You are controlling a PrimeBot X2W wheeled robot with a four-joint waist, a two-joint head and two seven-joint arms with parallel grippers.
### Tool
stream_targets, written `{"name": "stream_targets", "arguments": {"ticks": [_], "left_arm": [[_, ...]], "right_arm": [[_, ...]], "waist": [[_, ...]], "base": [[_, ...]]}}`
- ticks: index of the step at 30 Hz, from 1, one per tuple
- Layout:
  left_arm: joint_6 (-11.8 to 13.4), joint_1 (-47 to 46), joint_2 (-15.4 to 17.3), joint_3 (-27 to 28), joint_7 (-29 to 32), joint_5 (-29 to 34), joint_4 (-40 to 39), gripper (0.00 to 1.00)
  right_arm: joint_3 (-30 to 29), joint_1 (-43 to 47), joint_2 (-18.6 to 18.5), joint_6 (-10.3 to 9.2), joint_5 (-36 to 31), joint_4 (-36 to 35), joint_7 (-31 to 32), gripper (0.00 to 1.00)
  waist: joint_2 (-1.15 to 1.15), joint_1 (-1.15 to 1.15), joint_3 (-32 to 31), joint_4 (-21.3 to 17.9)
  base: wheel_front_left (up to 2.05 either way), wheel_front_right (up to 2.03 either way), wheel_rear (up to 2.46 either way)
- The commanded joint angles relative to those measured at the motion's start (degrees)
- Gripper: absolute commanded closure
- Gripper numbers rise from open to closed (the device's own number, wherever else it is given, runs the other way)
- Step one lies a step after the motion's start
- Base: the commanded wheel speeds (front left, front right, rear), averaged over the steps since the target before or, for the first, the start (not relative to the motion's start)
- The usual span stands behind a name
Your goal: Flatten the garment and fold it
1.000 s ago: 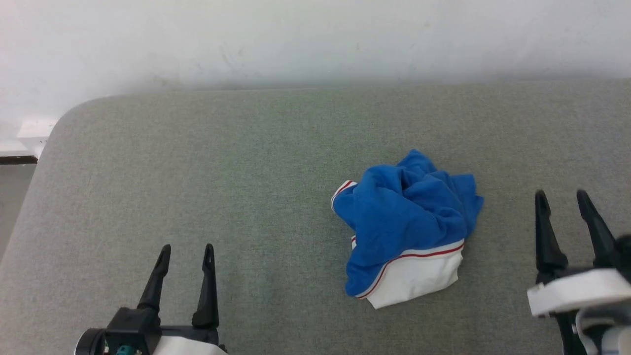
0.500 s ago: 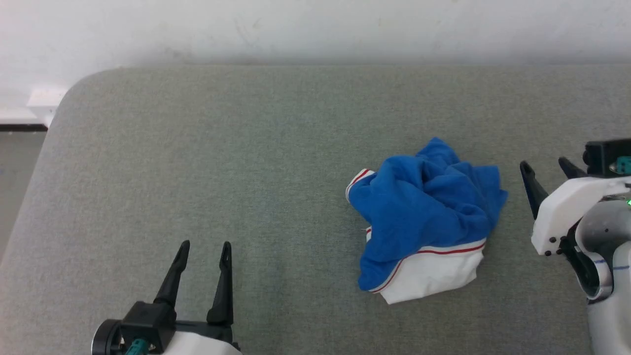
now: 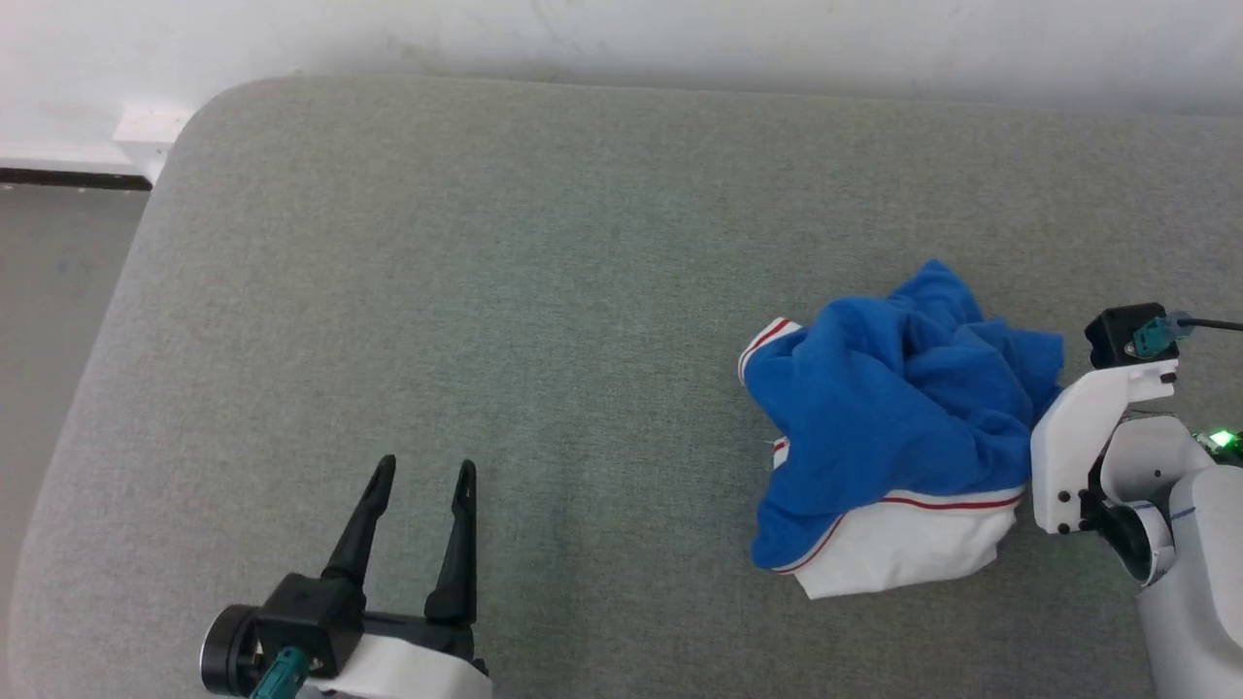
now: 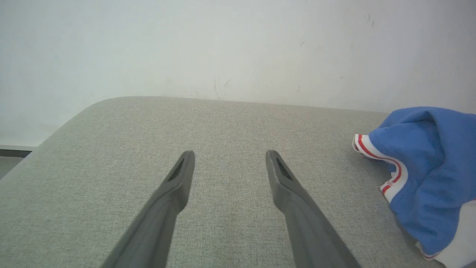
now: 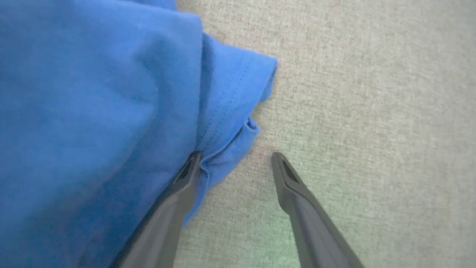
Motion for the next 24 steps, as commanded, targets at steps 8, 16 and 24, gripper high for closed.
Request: {"name": "stream_targets", "arguments": {"ticks": [8,16,24], "left_arm": [[-0.8,-0.9,-1.3,1.0,-0.3,0.3,1.2,0.0],[-2.2,-2.0,-3.0,1.6,-0.3,0.6,1.4,0.0],[-4.9,-4.4,-5.0,2.3,-0.3,1.2,2.6,0.0]], "right_arm": [[2.7,-4.1,-0.8,-0.04,-2.1,-0.8,-6.2,1.0],[12.2,-18.2,-7.3,-0.04,-1.3,-5.8,-8.1,1.0],[18.4,-35.6,-13.3,-0.04,-4.6,-1.9,-9.4,1.0]], "waist": [[0.0,0.0,-0.4,1.1],[0.0,0.0,1.9,3.0],[0.0,0.0,7.3,7.8]], "base": [[0.0,0.0,0.0],[0.0,0.0,0.0],[0.0,0.0,0.0]]}}
